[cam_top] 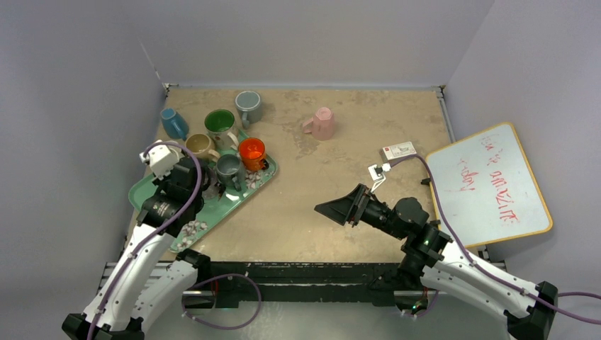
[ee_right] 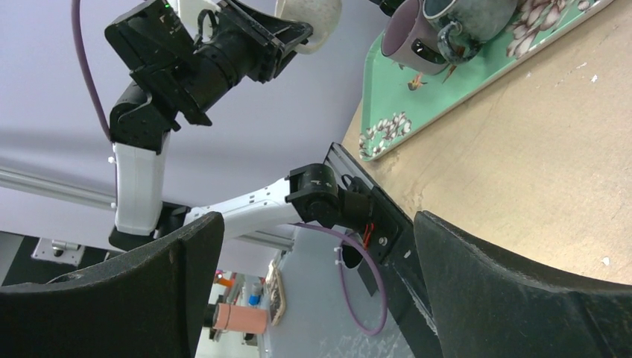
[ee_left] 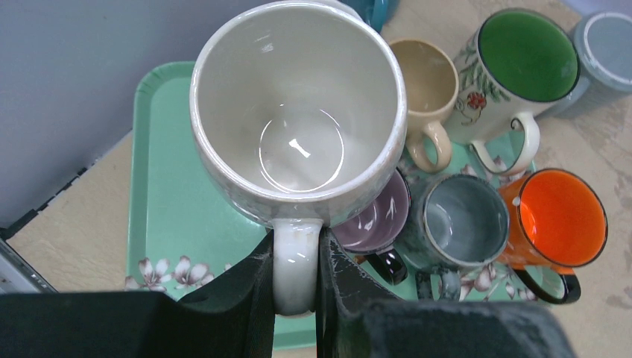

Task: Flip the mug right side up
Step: Place the cup on the tray.

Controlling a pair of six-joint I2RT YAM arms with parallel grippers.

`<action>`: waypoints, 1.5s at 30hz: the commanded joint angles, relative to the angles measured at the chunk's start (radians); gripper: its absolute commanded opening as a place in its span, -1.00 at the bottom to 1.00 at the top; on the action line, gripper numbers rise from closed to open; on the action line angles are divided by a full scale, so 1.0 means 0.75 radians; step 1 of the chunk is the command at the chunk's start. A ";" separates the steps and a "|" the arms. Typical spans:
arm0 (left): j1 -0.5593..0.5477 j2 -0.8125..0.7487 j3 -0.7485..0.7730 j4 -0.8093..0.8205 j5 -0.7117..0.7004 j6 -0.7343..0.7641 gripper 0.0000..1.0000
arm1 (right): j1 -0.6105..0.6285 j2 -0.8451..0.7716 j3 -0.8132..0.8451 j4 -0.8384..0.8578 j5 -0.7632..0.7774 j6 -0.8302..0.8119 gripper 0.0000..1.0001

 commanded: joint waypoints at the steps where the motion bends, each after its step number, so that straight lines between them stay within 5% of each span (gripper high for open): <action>1: 0.028 0.023 0.105 0.162 -0.174 -0.003 -1.00 | -0.002 -0.023 0.037 0.000 -0.002 -0.017 0.98; 10: 0.209 0.140 0.117 0.182 -0.145 -0.035 -1.00 | -0.002 -0.061 0.073 -0.103 -0.011 -0.044 0.98; 23: 0.916 0.362 0.051 0.420 0.368 0.021 -1.00 | -0.002 -0.117 0.040 -0.159 0.000 -0.046 0.98; 37: 0.966 0.536 -0.155 0.713 0.368 0.001 -1.00 | -0.002 -0.107 0.045 -0.169 0.000 -0.049 0.98; 45: 0.965 0.668 -0.136 0.697 0.342 0.006 -1.00 | -0.002 -0.118 0.059 -0.177 0.006 -0.056 0.98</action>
